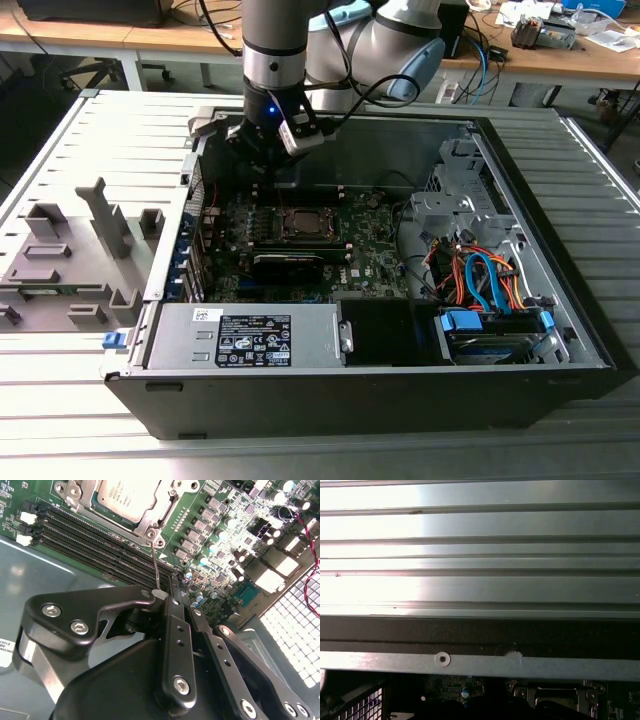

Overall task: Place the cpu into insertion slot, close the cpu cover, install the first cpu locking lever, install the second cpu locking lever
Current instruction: 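Install the first cpu locking lever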

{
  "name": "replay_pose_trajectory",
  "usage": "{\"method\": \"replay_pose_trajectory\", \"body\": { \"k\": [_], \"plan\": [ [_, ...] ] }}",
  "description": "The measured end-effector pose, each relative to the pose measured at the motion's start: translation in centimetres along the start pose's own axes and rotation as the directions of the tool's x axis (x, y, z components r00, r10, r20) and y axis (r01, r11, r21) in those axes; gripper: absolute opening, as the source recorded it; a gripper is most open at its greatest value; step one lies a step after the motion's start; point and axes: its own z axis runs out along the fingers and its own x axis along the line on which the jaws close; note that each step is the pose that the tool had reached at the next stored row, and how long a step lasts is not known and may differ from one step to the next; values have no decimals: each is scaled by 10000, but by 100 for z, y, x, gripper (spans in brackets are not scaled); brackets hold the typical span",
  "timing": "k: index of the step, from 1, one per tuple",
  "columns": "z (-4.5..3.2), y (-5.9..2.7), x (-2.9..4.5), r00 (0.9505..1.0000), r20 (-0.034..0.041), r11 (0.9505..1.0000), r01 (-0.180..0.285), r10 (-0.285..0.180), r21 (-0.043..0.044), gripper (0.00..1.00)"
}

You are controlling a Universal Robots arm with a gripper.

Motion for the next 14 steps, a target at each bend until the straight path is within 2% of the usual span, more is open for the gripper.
{"method": "replay_pose_trajectory", "body": {
  "k": [7, 14],
  "plan": [
    [-187, 5, 13, 10000, -14, 10000, -2, 2, 16, 11],
    [-204, 5, 13, 10000, -14, 10000, -2, 2, 16, 11]
  ]
}}
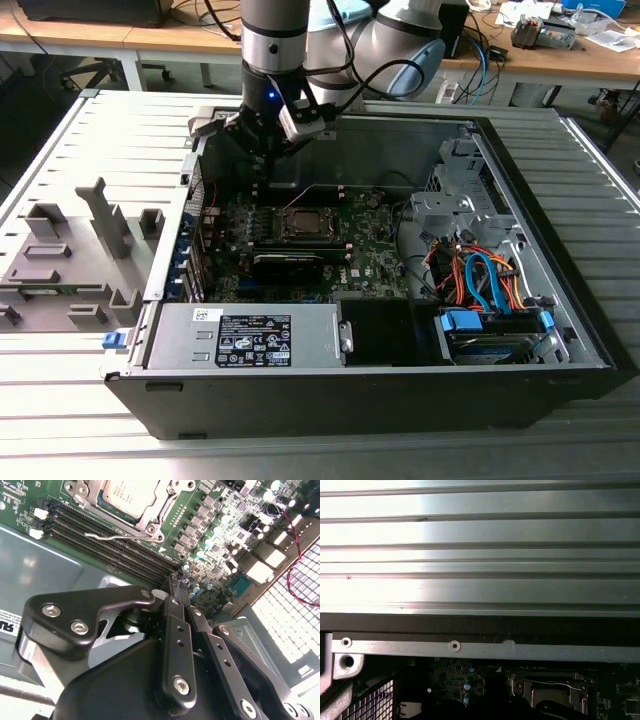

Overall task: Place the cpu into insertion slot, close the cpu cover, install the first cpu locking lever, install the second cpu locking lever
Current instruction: 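Install the first cpu locking lever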

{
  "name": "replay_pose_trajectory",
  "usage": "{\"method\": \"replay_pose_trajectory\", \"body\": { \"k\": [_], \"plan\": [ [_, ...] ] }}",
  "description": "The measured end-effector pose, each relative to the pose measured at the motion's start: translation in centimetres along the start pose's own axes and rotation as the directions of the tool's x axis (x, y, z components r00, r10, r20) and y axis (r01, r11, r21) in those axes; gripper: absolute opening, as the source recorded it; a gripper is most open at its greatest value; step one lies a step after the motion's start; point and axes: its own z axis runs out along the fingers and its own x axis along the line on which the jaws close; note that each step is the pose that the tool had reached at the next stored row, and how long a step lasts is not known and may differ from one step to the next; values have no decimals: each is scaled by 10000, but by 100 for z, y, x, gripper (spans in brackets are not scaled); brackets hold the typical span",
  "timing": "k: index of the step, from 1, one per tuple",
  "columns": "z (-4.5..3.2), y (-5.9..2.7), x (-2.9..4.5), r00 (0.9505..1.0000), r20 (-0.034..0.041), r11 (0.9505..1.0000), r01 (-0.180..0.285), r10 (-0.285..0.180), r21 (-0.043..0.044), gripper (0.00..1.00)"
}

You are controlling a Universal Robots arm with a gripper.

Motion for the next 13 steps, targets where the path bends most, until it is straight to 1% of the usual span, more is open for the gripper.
{"method": "replay_pose_trajectory", "body": {
  "k": [7, 10, 11, 13],
  "plan": [
    [-2, 0, 0, 10000, 0, 10000, 0, 0, 1, 11],
    [-3, -1, 0, 10000, -2, 10000, 1, -1, 15, 11],
    [-3, 0, 0, 10000, -2, 10000, -2, 2, 37, 11],
    [-1, 0, -1, 10000, -2, 9999, -7, 7, 131, 11]
  ]
}}
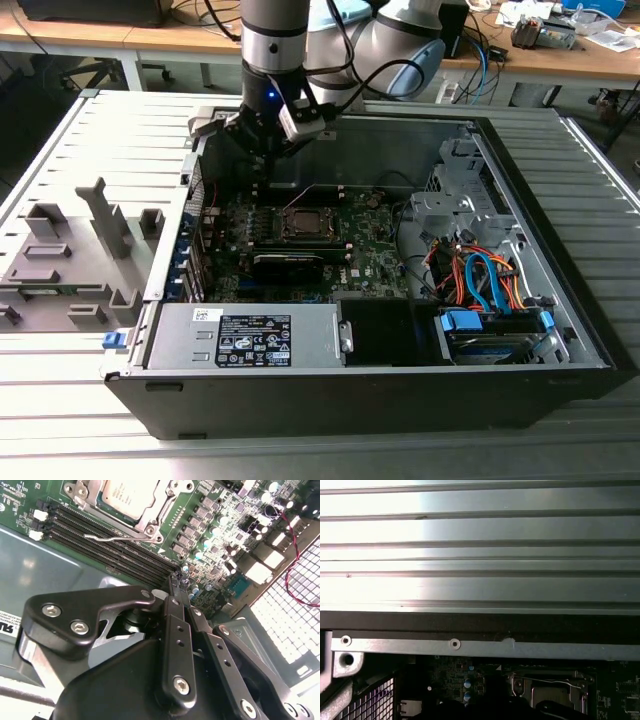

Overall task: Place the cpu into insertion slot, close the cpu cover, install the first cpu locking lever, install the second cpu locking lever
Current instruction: 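Install the first cpu locking lever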

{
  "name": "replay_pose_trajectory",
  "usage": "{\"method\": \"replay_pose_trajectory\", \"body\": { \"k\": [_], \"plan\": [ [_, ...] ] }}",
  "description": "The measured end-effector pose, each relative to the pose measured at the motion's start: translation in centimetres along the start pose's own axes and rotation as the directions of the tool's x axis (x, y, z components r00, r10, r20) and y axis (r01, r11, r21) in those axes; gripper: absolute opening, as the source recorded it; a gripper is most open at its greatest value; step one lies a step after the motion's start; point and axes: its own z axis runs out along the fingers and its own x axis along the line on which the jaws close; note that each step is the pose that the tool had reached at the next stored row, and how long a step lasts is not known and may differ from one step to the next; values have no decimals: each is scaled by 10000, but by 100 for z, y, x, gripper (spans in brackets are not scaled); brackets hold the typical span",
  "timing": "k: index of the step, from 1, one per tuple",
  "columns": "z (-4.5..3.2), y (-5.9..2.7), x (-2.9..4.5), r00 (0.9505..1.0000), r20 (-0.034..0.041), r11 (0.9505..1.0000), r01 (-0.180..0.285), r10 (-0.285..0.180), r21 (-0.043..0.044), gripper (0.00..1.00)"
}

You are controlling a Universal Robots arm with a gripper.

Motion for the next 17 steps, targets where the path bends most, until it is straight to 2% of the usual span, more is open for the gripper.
{"method": "replay_pose_trajectory", "body": {
  "k": [3, 7, 10, 15, 17],
  "plan": [
    [6, 0, -7, 10000, -2, 9999, -6, 6, 115, 11],
    [12, 0, -16, 10000, -2, 9998, -13, 13, 209, 11],
    [18, -2, -23, 10000, -3, 9995, -15, 15, 312, 11],
    [45, -14, -65, 10000, -8, 9981, 24, -23, 622, 11],
    [54, -15, -99, 10000, -9, 9979, 45, -44, 649, 11]
  ]
}}
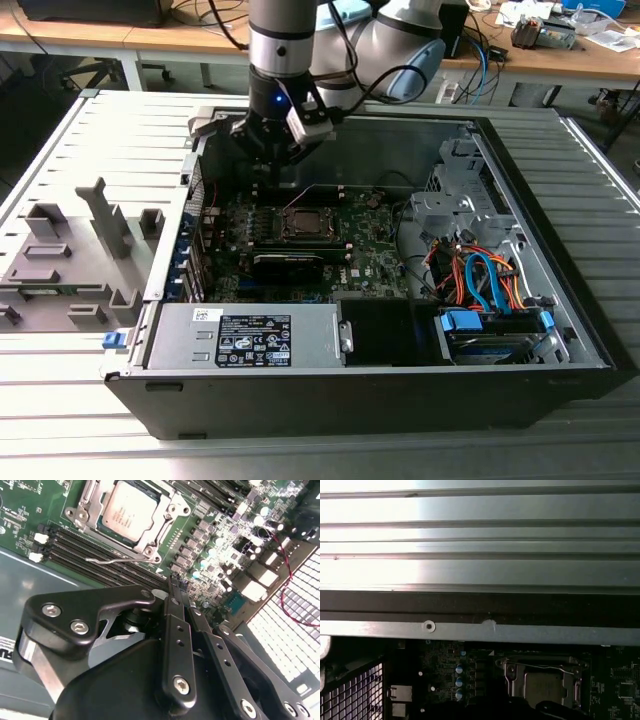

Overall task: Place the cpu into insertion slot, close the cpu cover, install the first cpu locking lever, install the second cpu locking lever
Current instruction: 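Install the first cpu locking lever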

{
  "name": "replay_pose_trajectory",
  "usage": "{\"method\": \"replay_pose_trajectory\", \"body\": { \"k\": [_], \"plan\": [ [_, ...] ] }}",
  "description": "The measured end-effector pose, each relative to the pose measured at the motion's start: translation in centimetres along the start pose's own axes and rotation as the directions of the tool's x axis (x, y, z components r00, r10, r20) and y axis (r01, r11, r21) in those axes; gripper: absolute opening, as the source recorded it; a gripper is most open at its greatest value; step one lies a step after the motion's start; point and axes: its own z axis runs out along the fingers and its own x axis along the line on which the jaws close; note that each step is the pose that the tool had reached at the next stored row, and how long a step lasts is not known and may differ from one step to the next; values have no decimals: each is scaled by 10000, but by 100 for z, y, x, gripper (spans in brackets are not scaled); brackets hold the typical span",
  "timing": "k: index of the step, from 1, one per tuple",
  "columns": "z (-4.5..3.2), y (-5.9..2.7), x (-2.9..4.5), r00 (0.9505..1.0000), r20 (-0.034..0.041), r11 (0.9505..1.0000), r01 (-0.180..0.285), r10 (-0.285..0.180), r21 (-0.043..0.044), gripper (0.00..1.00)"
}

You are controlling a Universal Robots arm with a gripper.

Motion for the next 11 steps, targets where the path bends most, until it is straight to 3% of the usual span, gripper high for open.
{"method": "replay_pose_trajectory", "body": {
  "k": [11],
  "plan": [
    [6, 0, -37, 10000, 0, 10000, 3, -3, 1, 11]
  ]
}}
